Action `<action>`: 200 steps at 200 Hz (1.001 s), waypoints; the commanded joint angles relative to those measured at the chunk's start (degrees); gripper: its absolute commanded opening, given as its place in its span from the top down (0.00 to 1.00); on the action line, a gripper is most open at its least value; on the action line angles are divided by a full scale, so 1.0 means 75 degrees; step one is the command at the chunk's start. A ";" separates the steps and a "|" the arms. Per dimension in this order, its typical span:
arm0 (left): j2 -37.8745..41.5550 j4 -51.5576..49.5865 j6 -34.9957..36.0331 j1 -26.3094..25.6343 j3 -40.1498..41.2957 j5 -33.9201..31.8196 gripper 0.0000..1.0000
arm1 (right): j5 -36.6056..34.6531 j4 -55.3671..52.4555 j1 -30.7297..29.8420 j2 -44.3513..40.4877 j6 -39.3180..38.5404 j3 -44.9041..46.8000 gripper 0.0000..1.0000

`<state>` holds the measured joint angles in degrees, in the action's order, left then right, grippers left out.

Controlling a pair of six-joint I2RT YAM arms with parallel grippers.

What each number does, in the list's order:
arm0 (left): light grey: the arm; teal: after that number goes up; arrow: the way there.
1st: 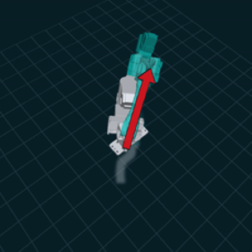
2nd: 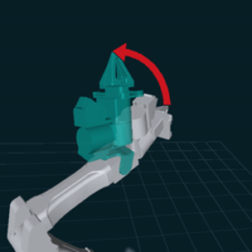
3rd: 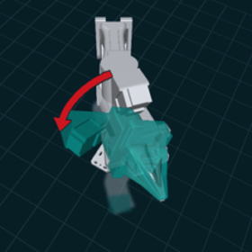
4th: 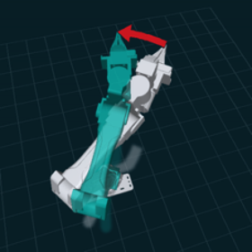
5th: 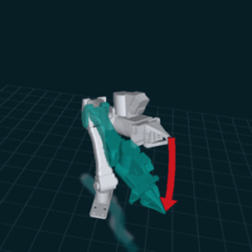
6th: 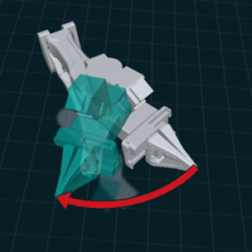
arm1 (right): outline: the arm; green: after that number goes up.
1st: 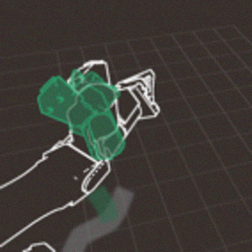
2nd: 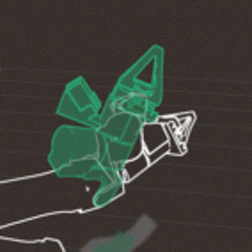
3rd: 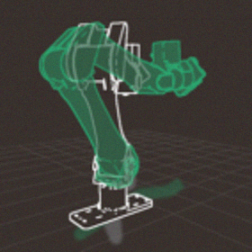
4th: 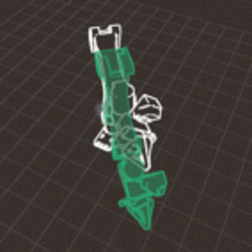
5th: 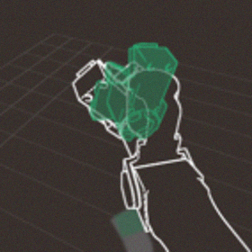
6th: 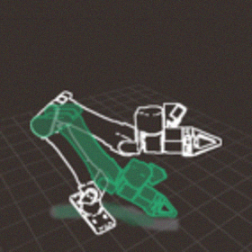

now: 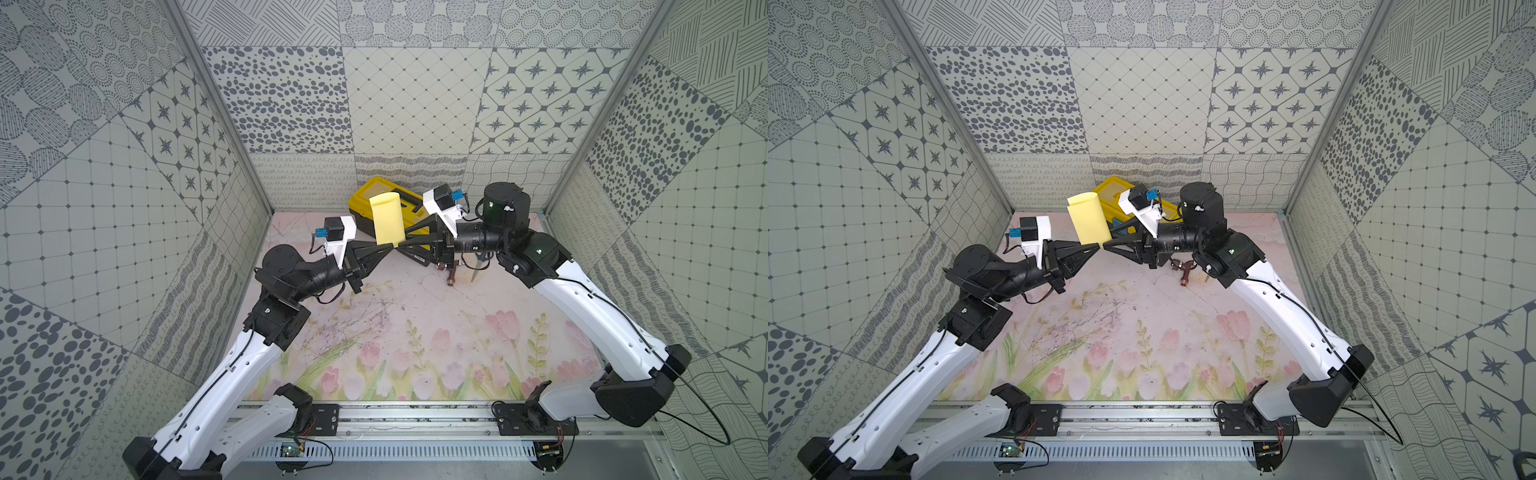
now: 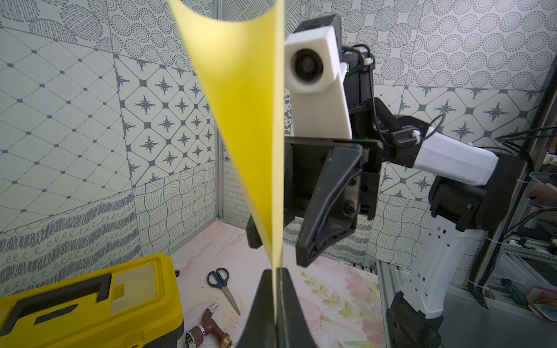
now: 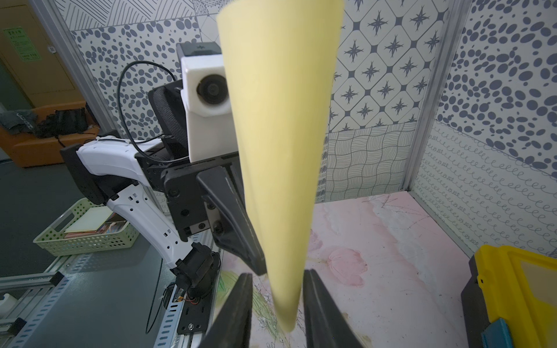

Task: Fold the square paper along the opposite sides
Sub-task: Smooth out the paper.

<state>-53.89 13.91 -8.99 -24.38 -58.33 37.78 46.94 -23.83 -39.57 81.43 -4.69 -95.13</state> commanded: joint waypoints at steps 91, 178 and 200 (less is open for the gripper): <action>0.0094 0.0383 -0.0125 -0.0036 0.0060 0.0125 1.00 | 0.0086 0.0131 -0.0045 0.0194 -0.0088 -0.0124 0.67; 0.0005 0.0374 -0.0113 -0.0030 0.0048 0.0172 1.00 | 0.0232 0.0105 -0.0050 0.0150 -0.0105 -0.0172 0.74; -0.0057 0.0383 -0.0093 -0.0030 0.0042 0.0134 1.00 | 0.0292 0.0103 -0.0049 0.0147 -0.0126 -0.0171 0.78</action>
<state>-53.69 13.96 -9.26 -24.38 -57.89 37.87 48.01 -24.21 -39.68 82.87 -4.99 -95.13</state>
